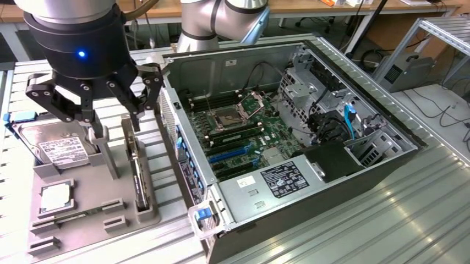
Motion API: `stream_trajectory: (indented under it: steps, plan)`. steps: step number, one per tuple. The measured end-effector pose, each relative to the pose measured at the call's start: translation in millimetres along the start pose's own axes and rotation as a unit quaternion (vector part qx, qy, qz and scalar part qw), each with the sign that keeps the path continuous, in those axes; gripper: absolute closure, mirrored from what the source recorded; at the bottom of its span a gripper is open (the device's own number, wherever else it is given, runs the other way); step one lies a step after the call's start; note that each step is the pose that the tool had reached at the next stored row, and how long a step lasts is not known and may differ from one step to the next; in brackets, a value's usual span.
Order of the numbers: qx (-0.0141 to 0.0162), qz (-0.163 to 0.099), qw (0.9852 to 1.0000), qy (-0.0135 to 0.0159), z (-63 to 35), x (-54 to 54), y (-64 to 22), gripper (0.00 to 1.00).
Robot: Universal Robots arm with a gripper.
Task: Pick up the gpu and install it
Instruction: 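Pick up the gpu and move the gpu toward the slot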
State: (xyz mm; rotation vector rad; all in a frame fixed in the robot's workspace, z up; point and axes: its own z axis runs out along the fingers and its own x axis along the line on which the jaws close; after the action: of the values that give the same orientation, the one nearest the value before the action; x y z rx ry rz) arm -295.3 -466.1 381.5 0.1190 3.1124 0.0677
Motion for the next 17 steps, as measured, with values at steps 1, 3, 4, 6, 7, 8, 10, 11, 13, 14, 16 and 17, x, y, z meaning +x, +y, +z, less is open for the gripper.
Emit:
stream_trajectory:
  steps: [1,3,4,6,7,8,10,11,13,14,16,17]
  plan:
    - [0.0,0.0,1.0,0.0,3.7,-0.2,-0.1,0.46]
    - [0.0,0.0,1.0,0.0,8.1,-0.4,-0.3,0.46]
    - [0.0,0.0,1.0,0.0,11.4,-0.6,-0.4,0.46]
    - [0.0,0.0,1.0,0.0,15.4,-0.8,-0.6,0.46]
    - [0.0,0.0,1.0,0.0,17.8,-1.0,-0.7,0.46]
    - [0.0,0.0,1.0,0.0,19.6,-1.1,-0.7,0.46]
    - [0.0,0.0,1.0,0.0,23.3,-1.2,-0.9,0.46]
    - [0.0,0.0,1.0,0.0,24.9,-1.3,-0.9,0.46]
    - [0.0,0.0,1.0,0.0,29.2,-1.6,-1.1,0.46]
    - [0.0,0.0,1.0,0.0,31.2,-1.8,-1.2,0.46]
    - [0.0,0.0,1.0,0.0,35.3,-2.4,-1.3,0.46]
    - [0.0,0.0,1.0,0.0,37.8,-2.9,-1.4,0.46]
